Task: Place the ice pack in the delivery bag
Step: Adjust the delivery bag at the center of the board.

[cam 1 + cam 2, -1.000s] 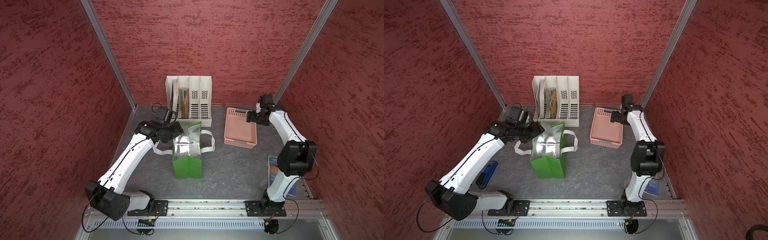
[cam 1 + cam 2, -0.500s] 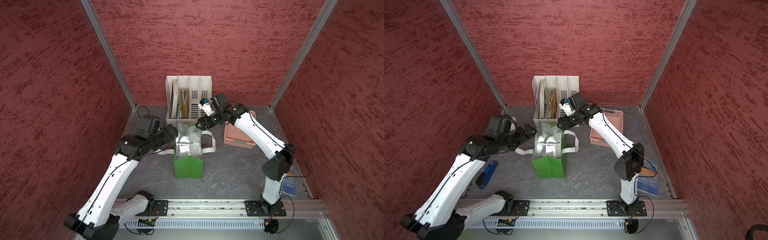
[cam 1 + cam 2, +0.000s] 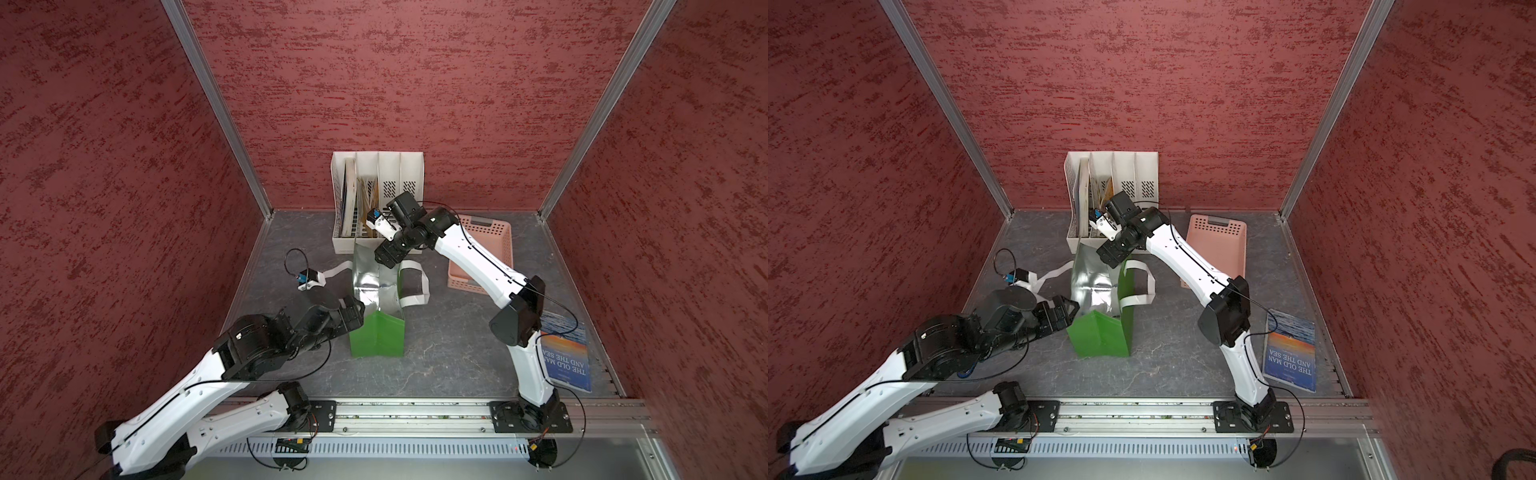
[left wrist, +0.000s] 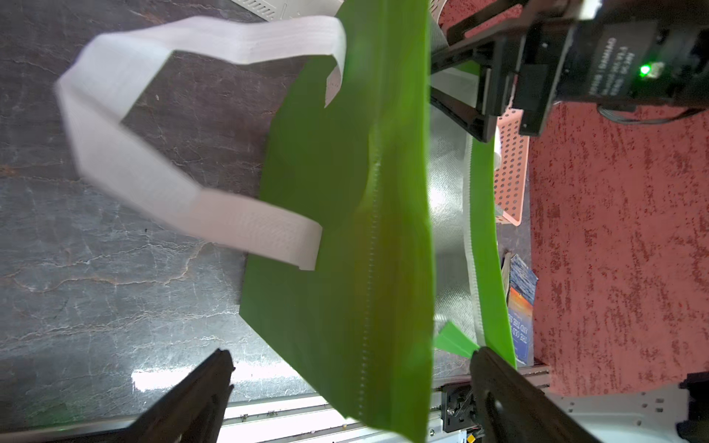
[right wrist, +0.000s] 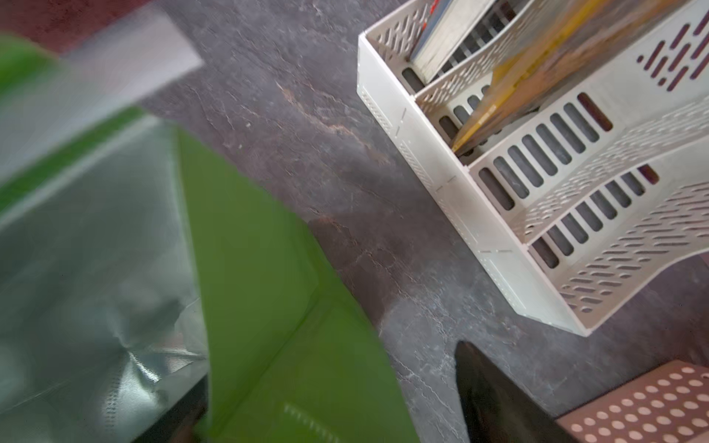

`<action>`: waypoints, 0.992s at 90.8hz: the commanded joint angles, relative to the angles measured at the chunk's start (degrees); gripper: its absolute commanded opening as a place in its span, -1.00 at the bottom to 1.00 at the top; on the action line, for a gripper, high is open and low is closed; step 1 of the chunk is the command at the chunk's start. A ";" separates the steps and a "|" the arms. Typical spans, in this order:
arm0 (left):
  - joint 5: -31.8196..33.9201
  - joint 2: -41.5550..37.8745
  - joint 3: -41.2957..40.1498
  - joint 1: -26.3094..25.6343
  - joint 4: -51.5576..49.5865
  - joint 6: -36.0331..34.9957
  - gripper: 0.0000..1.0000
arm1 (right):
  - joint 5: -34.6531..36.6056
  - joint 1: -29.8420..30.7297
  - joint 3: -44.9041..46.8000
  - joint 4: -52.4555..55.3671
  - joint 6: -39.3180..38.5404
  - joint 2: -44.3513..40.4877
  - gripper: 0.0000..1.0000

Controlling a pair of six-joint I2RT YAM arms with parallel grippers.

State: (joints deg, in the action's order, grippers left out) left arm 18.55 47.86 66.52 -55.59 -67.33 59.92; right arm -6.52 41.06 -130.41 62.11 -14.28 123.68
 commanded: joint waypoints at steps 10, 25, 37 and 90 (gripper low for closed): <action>8.26 2.19 -2.39 -3.56 0.42 5.06 0.99 | 7.00 -0.14 3.48 0.12 -1.88 -1.05 0.08; 14.60 1.45 -1.48 -3.28 -2.34 9.17 0.99 | 9.24 -0.18 9.12 -0.11 0.02 -7.17 -0.68; 16.04 1.20 0.80 -0.07 -0.20 3.66 0.99 | 12.12 -0.16 16.13 0.18 3.54 -13.49 -1.00; -4.61 -1.76 -4.47 18.40 9.00 -2.36 0.98 | 5.57 -1.61 41.58 5.46 41.69 -39.24 -0.60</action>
State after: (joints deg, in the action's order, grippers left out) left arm 19.92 45.82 64.14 -37.56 -60.27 58.54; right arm 4.23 39.44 -92.09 71.29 21.28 90.72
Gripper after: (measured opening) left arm 0.997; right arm 0.102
